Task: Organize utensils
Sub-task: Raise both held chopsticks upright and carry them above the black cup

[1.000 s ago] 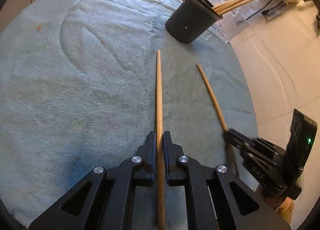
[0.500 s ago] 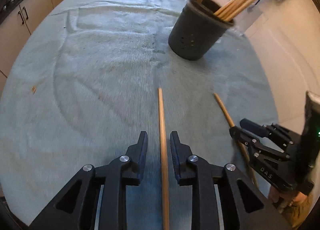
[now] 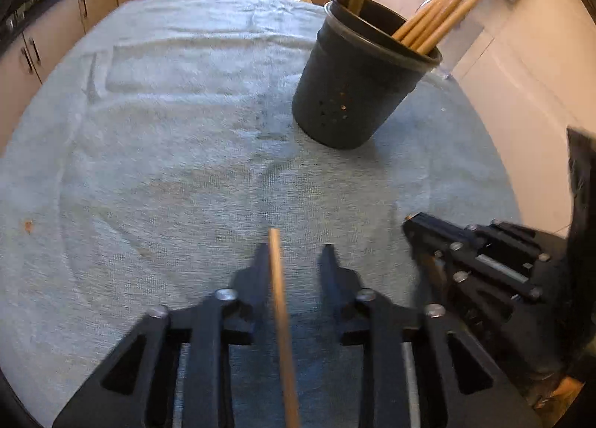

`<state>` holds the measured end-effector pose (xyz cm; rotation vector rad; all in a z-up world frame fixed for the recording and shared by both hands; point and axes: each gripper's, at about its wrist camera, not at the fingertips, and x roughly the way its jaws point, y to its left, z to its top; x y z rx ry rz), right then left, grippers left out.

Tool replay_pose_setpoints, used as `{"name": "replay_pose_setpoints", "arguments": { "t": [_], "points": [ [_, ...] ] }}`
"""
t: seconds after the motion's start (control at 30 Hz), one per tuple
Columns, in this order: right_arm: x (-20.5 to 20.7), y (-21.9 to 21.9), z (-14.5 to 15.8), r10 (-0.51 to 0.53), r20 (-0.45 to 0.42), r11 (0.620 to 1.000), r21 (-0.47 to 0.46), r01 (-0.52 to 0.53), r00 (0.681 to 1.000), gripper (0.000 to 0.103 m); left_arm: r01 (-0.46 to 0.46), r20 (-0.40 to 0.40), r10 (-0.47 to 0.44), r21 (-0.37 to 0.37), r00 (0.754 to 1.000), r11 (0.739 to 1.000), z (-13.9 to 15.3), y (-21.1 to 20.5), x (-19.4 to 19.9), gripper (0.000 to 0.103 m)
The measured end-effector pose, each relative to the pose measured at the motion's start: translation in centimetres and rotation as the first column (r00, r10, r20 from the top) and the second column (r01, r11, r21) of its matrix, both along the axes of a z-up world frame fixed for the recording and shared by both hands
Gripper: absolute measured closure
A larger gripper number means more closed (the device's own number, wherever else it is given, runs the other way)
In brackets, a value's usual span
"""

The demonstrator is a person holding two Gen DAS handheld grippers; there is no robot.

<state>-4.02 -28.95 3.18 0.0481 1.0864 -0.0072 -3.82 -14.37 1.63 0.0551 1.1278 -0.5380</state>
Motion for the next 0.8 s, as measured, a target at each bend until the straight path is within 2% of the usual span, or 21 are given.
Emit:
{"name": "replay_pose_setpoints", "arguments": {
  "t": [0.1, 0.17, 0.27, 0.43, 0.57, 0.63, 0.73, 0.8],
  "points": [
    [0.1, -0.5, 0.1, -0.027, 0.022, 0.998, 0.056, 0.026, 0.999, 0.098, 0.008, -0.027, -0.009, -0.038, 1.0, 0.999, 0.2, 0.0, -0.2, 0.098],
    [-0.2, -1.2, 1.0, -0.055, 0.06, 0.994, 0.092, 0.05, 0.997, 0.098, -0.008, -0.009, 0.007, -0.065, 1.0, 0.998, 1.1, 0.3, -0.6, 0.098],
    [-1.6, -2.1, 3.4, -0.076, 0.135, 0.988, 0.146, 0.056, 0.988, 0.098, -0.007, 0.043, 0.012, -0.128, 0.999, 0.992, 4.0, 1.3, -2.2, 0.098],
    [-4.5, -3.0, 7.6, -0.109, 0.263, 0.985, 0.158, 0.069, 0.959, 0.098, 0.016, 0.169, 0.018, -0.201, 0.985, 0.98, 9.2, 2.9, -5.6, 0.098],
    [-8.2, -2.7, 11.2, -0.131, 0.374, 0.982, 0.173, 0.07, 0.918, 0.098, 0.038, 0.284, 0.03, -0.229, 0.958, 0.973, 12.5, 2.8, -7.7, 0.098],
    [-9.4, -2.5, 12.7, -0.135, 0.419, 0.983, 0.172, 0.068, 0.898, 0.098, 0.04, 0.369, 0.05, -0.233, 0.928, 0.972, 14.1, 3.3, -9.9, 0.098],
    [-11.9, -1.9, 14.6, -0.133, 0.478, 0.985, 0.162, 0.062, 0.868, 0.098, 0.037, 0.441, 0.074, -0.238, 0.895, 0.971, 15.1, 4.0, -11.1, 0.098],
    [-13.1, -1.6, 15.2, -0.127, 0.501, 0.986, 0.154, 0.057, 0.856, 0.098, 0.033, 0.465, 0.087, -0.243, 0.881, 0.969, 15.2, 4.2, -12.0, 0.098]
  ]
}}
